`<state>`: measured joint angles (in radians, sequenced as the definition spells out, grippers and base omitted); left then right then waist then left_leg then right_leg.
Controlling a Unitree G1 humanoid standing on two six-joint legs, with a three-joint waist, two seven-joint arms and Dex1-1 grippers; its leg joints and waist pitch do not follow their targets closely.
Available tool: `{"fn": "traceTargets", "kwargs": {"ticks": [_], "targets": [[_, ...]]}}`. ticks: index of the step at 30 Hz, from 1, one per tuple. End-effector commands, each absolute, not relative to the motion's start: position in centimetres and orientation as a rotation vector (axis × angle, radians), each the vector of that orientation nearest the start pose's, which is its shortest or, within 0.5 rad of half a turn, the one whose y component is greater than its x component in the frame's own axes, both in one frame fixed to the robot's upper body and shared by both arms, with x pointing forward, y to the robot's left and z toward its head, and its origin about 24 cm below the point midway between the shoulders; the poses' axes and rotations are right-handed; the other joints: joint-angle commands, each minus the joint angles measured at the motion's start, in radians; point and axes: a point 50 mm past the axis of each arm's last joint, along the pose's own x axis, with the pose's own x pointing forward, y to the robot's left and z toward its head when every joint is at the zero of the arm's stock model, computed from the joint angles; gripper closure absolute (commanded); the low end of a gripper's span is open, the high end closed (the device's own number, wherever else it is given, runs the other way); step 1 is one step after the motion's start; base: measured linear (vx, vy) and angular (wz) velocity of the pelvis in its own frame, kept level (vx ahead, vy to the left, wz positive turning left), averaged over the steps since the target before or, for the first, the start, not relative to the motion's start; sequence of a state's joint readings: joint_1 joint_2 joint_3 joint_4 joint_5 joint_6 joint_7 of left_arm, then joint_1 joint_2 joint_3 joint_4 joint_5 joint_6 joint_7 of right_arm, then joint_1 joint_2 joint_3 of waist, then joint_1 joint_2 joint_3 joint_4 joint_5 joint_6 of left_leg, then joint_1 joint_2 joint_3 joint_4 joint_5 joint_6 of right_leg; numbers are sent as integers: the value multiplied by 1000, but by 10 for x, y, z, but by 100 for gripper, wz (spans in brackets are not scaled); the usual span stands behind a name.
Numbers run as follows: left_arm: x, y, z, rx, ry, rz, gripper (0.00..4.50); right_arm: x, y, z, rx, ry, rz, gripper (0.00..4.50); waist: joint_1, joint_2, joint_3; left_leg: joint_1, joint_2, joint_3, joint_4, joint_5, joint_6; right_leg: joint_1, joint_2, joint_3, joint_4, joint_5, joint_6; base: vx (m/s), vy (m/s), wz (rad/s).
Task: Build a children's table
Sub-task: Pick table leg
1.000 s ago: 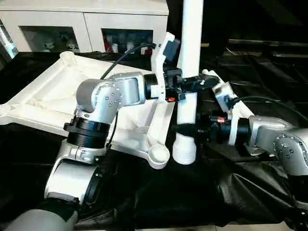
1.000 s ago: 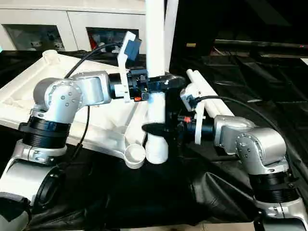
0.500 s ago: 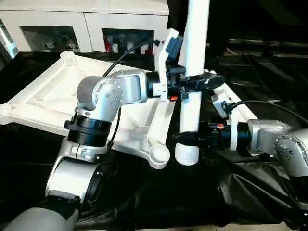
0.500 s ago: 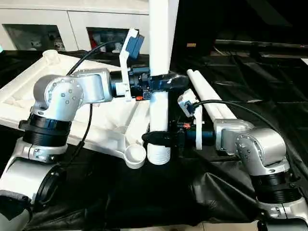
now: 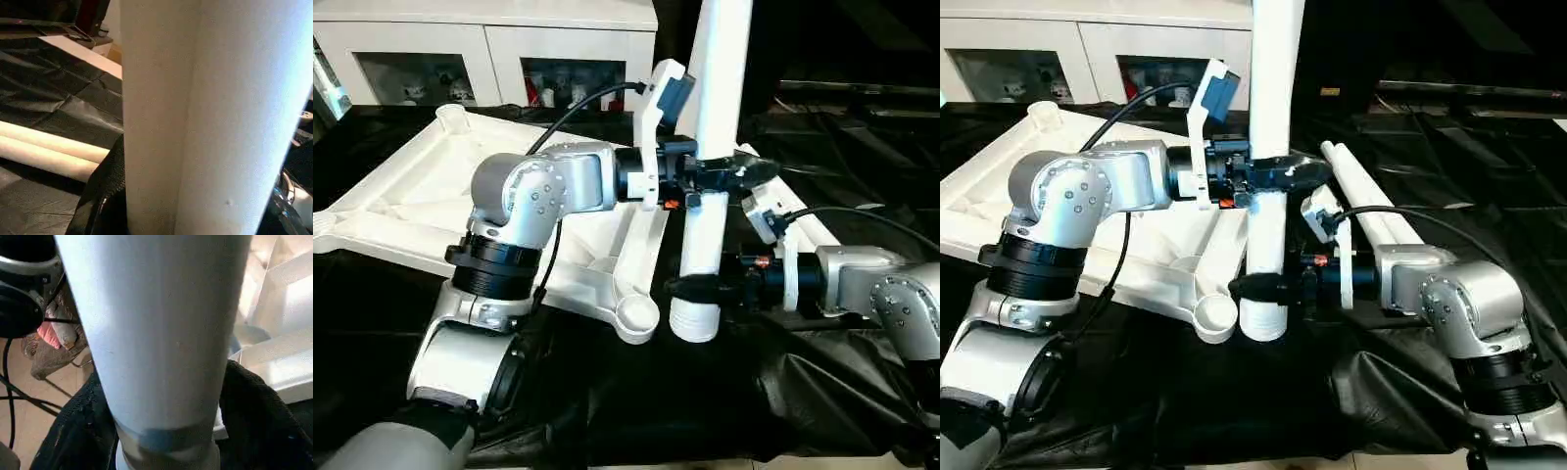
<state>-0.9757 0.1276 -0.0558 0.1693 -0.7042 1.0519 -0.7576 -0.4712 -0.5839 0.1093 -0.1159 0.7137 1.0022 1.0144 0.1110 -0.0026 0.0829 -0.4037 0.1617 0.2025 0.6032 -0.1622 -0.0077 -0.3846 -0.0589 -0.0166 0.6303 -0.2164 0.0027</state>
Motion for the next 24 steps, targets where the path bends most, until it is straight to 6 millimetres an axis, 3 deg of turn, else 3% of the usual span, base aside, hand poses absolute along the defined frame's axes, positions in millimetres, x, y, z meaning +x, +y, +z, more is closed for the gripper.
{"fn": "traceTargets", "kwargs": {"ticks": [1,4,9,23,24], "targets": [[310,22,232,-311,254,-1476,277,268,-147,131,196,550,1307,189,-1,-9,-75,35,65,-35,-60,-125,15,40,-85,35,-76,-84,-260,0,0,0],[310,21,232,-313,253,-1479,277,268,-147,130,198,556,1308,226,-1,-9,-74,36,65,-35,-60,-127,15,38,-85,36,-77,-91,-258,0,0,0],[309,21,231,-310,257,-1481,277,268,-148,128,195,557,1297,248,-2,-9,-74,34,65,-35,-61,-124,16,39,-85,36,-77,-89,-256,0,0,0],[310,26,230,-305,256,-1468,277,273,-149,131,186,493,1260,253,-3,-9,-74,35,66,-36,-63,-135,8,37,-85,36,-77,-104,-252,0,0,0],[309,26,230,-305,256,-1468,277,274,-149,132,199,490,1259,218,-4,-9,-73,36,66,-36,-62,-135,9,36,-85,36,-78,-104,-253,0,0,0]]}}
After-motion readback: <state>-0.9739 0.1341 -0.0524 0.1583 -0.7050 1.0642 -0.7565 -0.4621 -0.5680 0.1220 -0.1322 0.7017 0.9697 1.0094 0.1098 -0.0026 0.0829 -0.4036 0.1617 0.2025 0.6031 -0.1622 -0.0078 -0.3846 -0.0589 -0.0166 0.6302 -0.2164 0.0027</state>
